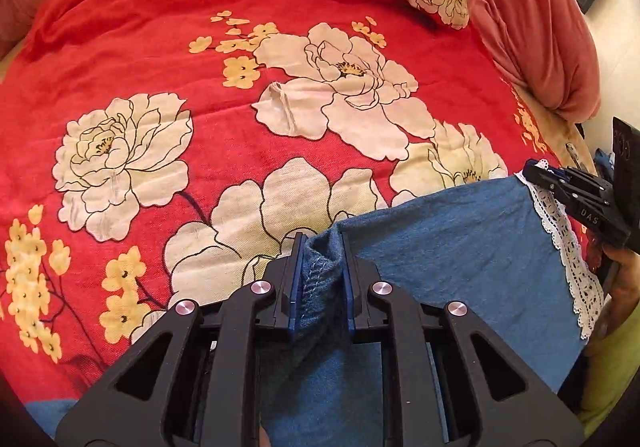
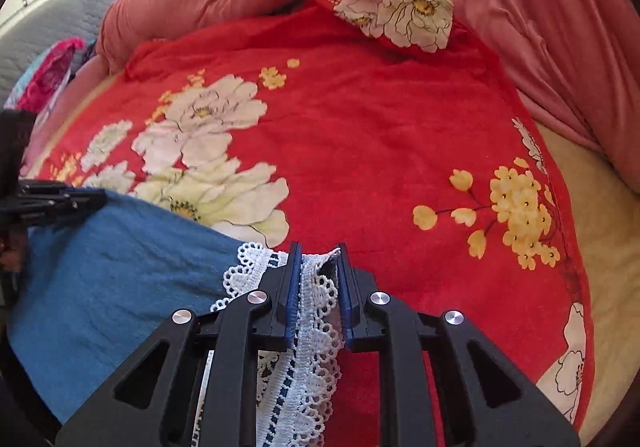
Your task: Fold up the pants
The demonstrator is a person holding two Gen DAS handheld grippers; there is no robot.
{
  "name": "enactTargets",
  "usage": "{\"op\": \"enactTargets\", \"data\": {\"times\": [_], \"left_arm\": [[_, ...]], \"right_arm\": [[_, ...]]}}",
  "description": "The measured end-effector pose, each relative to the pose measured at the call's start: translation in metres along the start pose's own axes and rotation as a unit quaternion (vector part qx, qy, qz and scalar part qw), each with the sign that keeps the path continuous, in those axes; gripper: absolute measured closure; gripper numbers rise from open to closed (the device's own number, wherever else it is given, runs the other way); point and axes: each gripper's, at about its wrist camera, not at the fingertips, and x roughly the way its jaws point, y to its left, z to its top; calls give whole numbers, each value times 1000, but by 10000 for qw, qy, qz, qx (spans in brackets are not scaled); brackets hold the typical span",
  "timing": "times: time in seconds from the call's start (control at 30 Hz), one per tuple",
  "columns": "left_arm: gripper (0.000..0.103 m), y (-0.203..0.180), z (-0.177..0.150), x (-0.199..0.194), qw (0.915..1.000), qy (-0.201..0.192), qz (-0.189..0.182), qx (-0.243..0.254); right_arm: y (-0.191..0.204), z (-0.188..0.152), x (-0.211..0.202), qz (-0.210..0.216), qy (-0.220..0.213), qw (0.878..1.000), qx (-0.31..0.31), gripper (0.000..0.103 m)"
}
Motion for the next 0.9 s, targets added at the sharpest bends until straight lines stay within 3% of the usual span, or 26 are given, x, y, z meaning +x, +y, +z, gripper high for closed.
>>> {"op": "enactTargets", "data": {"times": [0.07, 0.1, 0.13, 0.27, 0.33, 0.53, 0.6, 0.9], "left_arm": [[92, 1, 0, 1, 10000, -16, 14, -7], [91, 1, -1, 0, 10000, -34, 32, -5], [91, 0, -1, 0, 10000, -45, 52, 9], [85, -1, -4, -6, 9997, -149, 177, 73], [81, -2, -6, -11, 9994, -230, 253, 87], [65, -3, -28, -42, 9975, -541, 442, 75], [58, -6, -40, -57, 9966, -660, 496, 64], [30, -19, -93, -100, 9958, -825, 304, -236]], "right_arm": [[-1, -1, 0, -65, 0, 10000, -4, 79], [-2, -1, -1, -148, -23, 9999, 17, 64], [-4, -1, -3, -261, -53, 9996, 62, 57], [-14, -3, -28, -179, -558, 9975, 385, 54], [-21, -7, -44, -141, -870, 9942, 616, 43], [-36, -33, -86, 366, -1293, 9808, 1410, 42], [-34, -44, -101, 509, -1431, 9754, 1595, 35], [-9, -84, -136, 520, -1485, 9739, 1638, 27]]}}
